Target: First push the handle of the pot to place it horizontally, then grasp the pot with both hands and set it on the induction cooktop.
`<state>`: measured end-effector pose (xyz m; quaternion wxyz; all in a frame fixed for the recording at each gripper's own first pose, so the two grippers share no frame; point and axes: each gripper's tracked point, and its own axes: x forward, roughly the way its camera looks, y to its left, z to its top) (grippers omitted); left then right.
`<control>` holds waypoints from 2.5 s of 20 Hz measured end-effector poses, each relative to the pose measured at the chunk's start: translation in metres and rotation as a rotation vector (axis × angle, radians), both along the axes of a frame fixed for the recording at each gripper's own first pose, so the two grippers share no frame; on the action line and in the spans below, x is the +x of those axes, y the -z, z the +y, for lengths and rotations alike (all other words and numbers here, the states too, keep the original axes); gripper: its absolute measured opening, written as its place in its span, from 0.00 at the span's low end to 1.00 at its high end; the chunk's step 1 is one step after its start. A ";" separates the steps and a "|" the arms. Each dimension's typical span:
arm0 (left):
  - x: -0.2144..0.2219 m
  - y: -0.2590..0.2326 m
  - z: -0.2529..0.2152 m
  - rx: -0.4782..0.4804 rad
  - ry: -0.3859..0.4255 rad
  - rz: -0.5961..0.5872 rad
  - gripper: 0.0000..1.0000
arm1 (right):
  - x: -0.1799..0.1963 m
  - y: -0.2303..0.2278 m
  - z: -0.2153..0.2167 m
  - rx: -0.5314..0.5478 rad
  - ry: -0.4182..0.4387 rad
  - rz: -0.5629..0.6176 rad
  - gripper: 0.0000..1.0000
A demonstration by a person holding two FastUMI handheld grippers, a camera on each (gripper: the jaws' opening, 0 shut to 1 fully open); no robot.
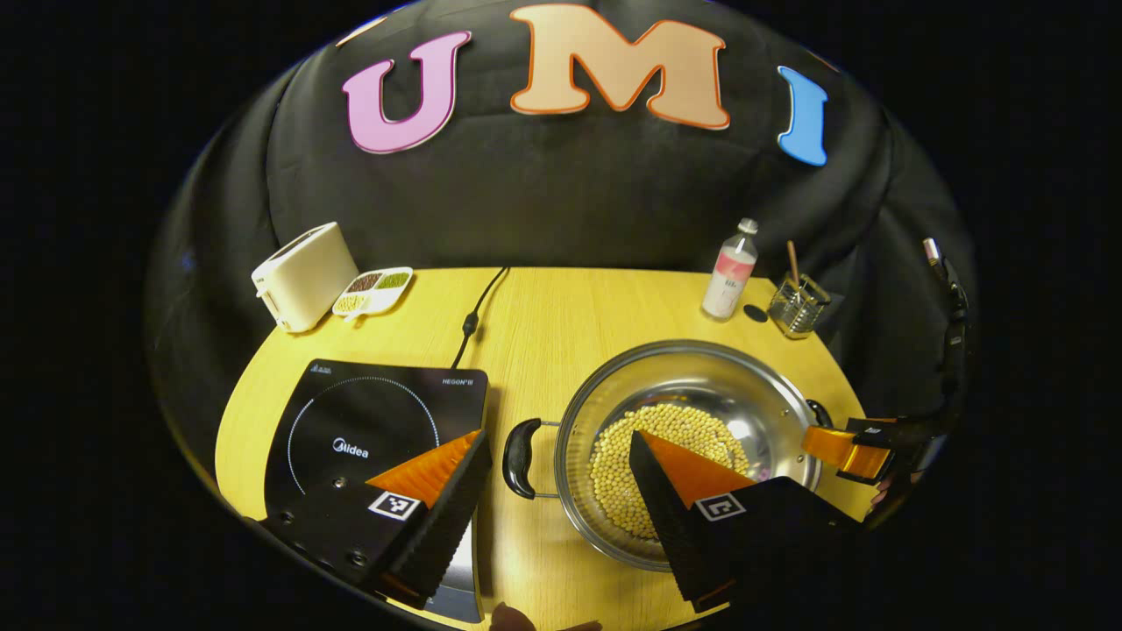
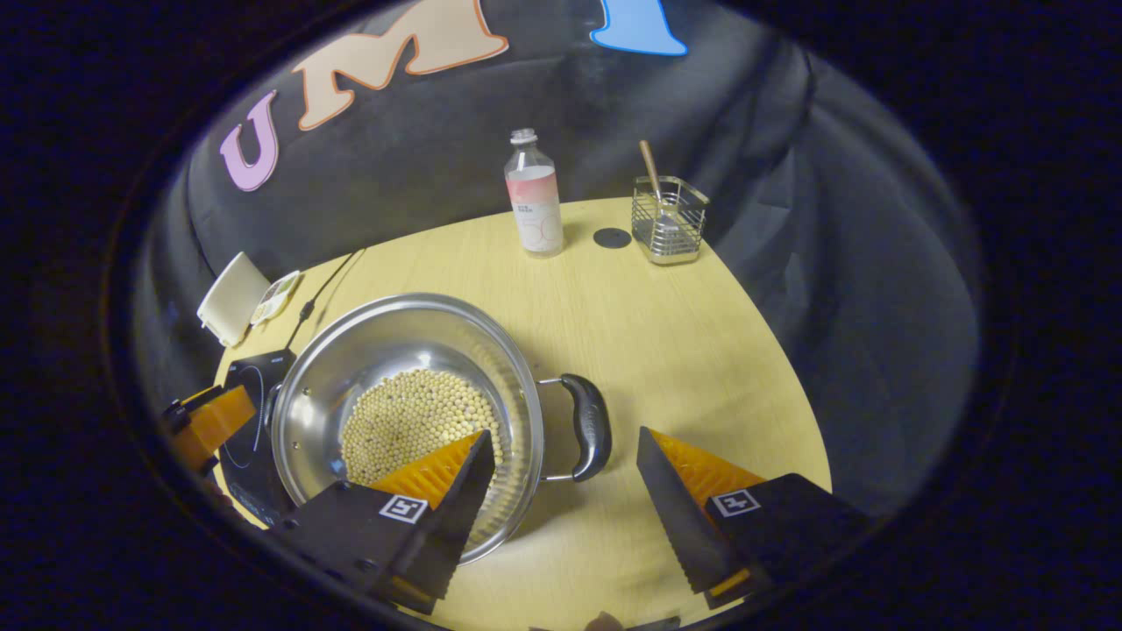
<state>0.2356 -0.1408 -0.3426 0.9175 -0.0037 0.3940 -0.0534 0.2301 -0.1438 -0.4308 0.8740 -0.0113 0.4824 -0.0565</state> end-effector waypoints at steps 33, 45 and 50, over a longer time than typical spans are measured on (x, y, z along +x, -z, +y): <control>-0.013 0.076 0.011 -0.025 -0.040 0.243 0.55 | 0.006 0.044 -0.003 0.073 0.012 0.114 0.41; -0.043 0.025 0.052 -0.035 -0.086 0.192 0.53 | -0.021 -0.009 0.036 0.083 -0.027 0.048 0.37; -0.052 0.010 0.100 -0.058 -0.061 0.172 0.53 | -0.047 -0.028 0.084 0.057 -0.021 0.027 0.43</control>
